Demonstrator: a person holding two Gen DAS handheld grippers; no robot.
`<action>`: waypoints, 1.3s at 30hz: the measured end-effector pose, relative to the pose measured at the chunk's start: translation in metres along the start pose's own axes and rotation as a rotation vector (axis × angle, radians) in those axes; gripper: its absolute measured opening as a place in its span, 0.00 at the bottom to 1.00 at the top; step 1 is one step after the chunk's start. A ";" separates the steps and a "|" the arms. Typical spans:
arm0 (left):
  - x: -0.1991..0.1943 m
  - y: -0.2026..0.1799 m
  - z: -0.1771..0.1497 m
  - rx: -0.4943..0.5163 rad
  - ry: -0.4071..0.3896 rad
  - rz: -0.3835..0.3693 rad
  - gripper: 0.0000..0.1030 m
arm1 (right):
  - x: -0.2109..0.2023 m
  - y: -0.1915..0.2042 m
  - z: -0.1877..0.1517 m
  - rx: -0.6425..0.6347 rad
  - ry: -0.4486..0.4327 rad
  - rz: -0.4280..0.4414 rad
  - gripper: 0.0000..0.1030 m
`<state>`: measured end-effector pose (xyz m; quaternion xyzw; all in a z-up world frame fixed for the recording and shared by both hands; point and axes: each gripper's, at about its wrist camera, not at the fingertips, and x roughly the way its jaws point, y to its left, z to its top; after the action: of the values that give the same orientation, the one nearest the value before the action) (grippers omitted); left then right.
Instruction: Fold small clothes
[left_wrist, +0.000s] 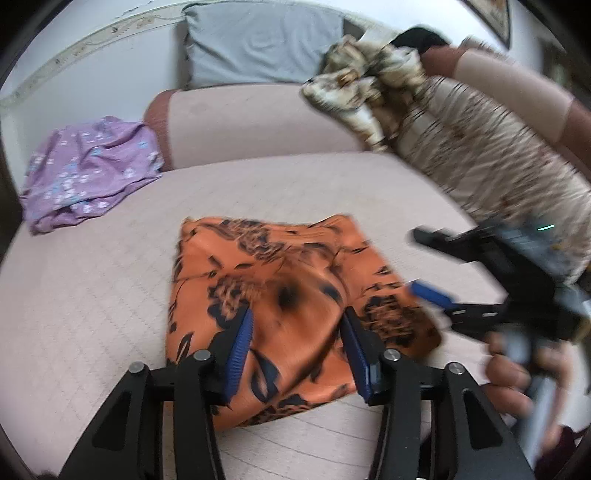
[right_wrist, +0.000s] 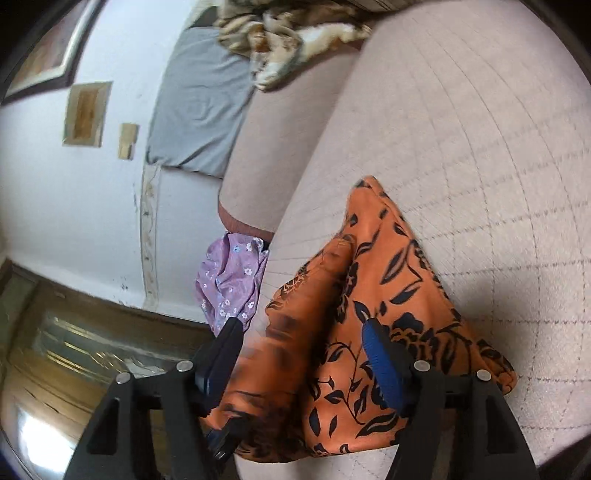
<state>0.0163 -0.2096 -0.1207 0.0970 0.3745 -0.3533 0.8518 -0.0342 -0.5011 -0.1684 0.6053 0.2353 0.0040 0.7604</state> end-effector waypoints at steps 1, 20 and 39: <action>-0.008 0.001 0.001 0.009 -0.019 -0.011 0.57 | 0.003 -0.003 0.002 0.022 0.014 0.004 0.68; 0.038 0.064 -0.048 0.120 0.098 0.385 0.70 | 0.118 0.020 0.010 -0.096 0.313 -0.141 0.76; 0.068 0.031 -0.011 0.225 0.077 0.329 0.74 | 0.109 0.056 0.055 -0.505 0.157 -0.219 0.14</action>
<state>0.0628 -0.2184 -0.1797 0.2647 0.3442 -0.2449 0.8669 0.0984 -0.5055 -0.1469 0.3654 0.3490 0.0269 0.8625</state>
